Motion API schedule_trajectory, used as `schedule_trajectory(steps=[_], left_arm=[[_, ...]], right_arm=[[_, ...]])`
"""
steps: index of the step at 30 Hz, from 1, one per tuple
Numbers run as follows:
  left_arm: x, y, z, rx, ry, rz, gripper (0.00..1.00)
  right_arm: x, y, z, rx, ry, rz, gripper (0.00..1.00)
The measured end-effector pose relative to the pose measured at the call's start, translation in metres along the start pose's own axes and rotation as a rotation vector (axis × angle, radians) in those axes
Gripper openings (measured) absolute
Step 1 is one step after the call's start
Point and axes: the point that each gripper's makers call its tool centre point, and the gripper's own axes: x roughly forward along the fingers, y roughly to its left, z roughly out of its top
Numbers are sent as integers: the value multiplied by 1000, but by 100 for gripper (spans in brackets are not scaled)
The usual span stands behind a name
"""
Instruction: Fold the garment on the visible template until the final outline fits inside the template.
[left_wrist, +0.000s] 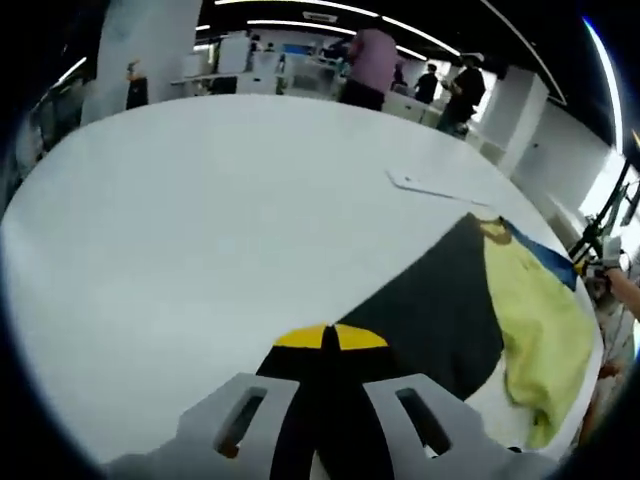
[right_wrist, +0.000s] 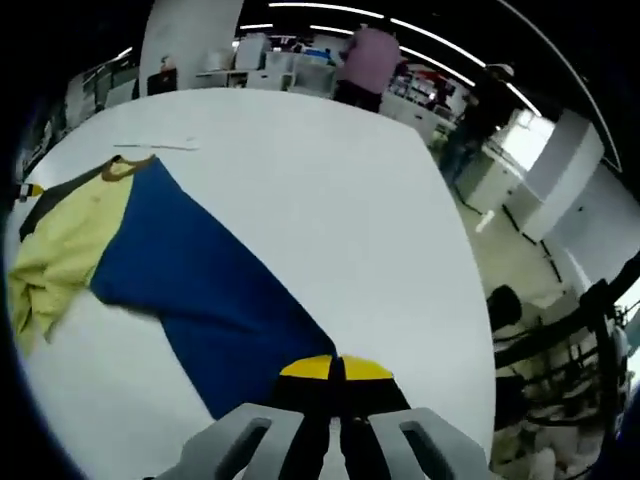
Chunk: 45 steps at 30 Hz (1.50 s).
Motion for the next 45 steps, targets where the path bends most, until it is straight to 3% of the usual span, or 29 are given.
schedule_trajectory(steps=[2, 8, 10, 14, 22, 34, 45], left_arm=[[1, 0, 0, 4, 3, 2, 0], [2, 2, -1, 20, 11, 22, 0], [-2, 16, 0, 44, 14, 101, 0], [-11, 15, -1, 41, 4, 82, 0], [-27, -3, -1, 72, -31, 22, 13], [-53, -58, -15, 185, -47, -114, 37], [-68, -93, -25, 207, -77, -183, 47]], right_arm=[[3, -3, 0, -35, 9, -7, 0], [5, -5, 2, -35, 7, -10, 0], [5, -4, 2, -21, 8, -8, 0], [1, -4, 4, 55, -11, 2, 0], [-18, 21, 24, 182, -103, 136, 31], [-59, 69, 45, 158, -199, 324, 62], [-95, 109, 56, 91, -263, 444, 84]])
